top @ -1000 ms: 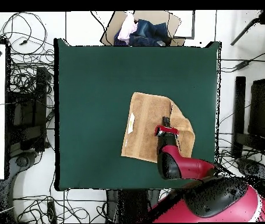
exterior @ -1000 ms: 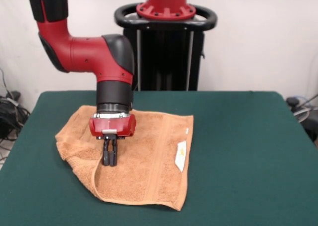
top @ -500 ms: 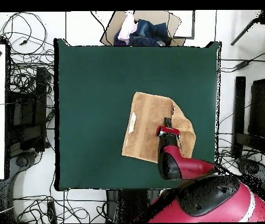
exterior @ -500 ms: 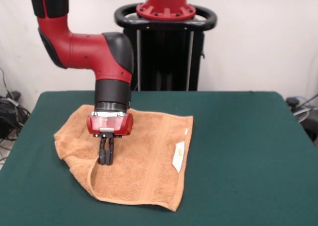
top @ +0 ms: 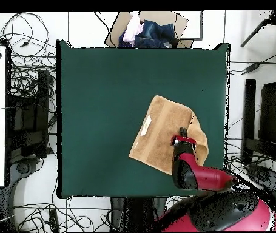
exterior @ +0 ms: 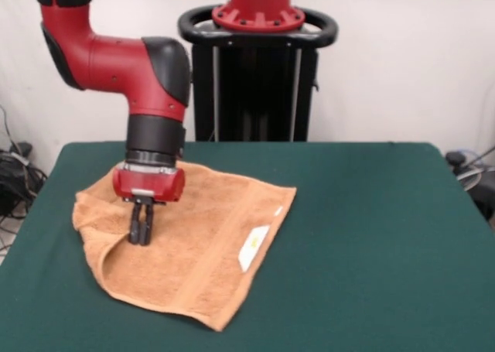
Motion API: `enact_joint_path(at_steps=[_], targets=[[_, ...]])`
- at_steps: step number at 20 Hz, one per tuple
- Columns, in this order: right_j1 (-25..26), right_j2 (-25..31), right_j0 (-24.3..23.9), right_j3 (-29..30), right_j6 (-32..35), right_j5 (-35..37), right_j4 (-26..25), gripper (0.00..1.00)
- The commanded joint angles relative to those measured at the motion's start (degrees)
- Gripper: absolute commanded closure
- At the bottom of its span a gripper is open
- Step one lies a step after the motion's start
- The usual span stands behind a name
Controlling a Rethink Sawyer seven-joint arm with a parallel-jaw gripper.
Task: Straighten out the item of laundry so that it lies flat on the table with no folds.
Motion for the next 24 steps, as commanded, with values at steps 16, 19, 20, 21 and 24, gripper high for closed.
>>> enact_joint_path(at_steps=[16, 19, 20, 21, 24], targets=[[0.17, 1.16, -8.25, -1.99, 1.0, 23.17, -4.02, 1.0], [-0.93, -0.12, -7.83, 0.28, 1.1, 23.71, -4.4, 1.0], [-1.46, -0.49, -7.68, 0.98, 1.13, 23.92, -4.58, 1.0], [-2.12, -0.65, -7.64, 1.64, 1.06, 24.47, -4.79, 1.0], [-4.01, -1.02, -7.62, 3.18, 0.76, 26.12, -5.58, 1.0]])
